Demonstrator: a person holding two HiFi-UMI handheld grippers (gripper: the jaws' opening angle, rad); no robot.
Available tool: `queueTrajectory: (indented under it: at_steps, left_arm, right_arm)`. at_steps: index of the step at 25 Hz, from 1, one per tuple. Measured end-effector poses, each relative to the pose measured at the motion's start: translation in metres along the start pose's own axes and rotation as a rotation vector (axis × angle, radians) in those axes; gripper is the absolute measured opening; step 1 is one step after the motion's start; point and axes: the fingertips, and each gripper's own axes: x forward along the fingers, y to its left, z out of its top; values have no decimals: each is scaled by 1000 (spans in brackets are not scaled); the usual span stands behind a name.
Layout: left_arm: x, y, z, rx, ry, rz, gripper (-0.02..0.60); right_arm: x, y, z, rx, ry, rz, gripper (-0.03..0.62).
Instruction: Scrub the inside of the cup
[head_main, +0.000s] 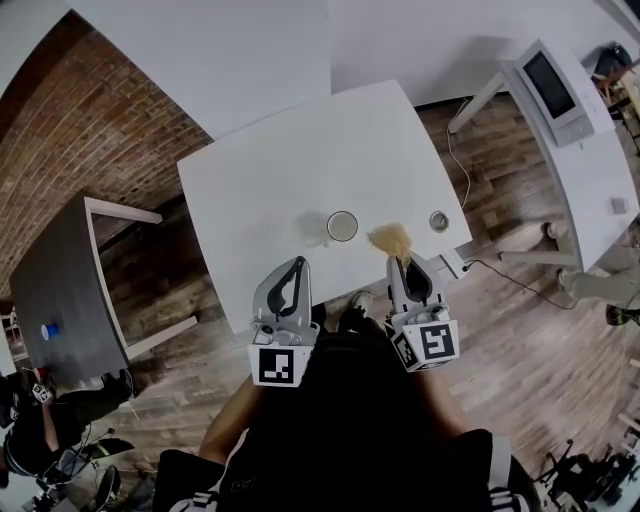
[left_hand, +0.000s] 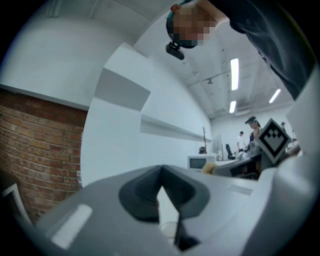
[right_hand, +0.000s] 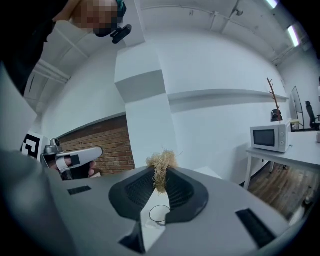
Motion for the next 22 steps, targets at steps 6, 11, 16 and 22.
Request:
queueTrajectory:
  at_steps: [6,11,16,22]
  left_arm:
    - [6,-7,-21,-30,68,-30,5]
    - [9,-10,-23,-27,68,-38,5]
    - [10,-11,-26,-20,76,-52,4]
    - [14,-9,-27,-24,75,-55,5]
  right_arm:
    - [-5,2,-4,28,13,-2,40]
    - [-3,2,-1,18,8,-9,40]
    - [-1,4,-3,10,13,-10,40]
    - [4,8,-5,7,27,-1,40]
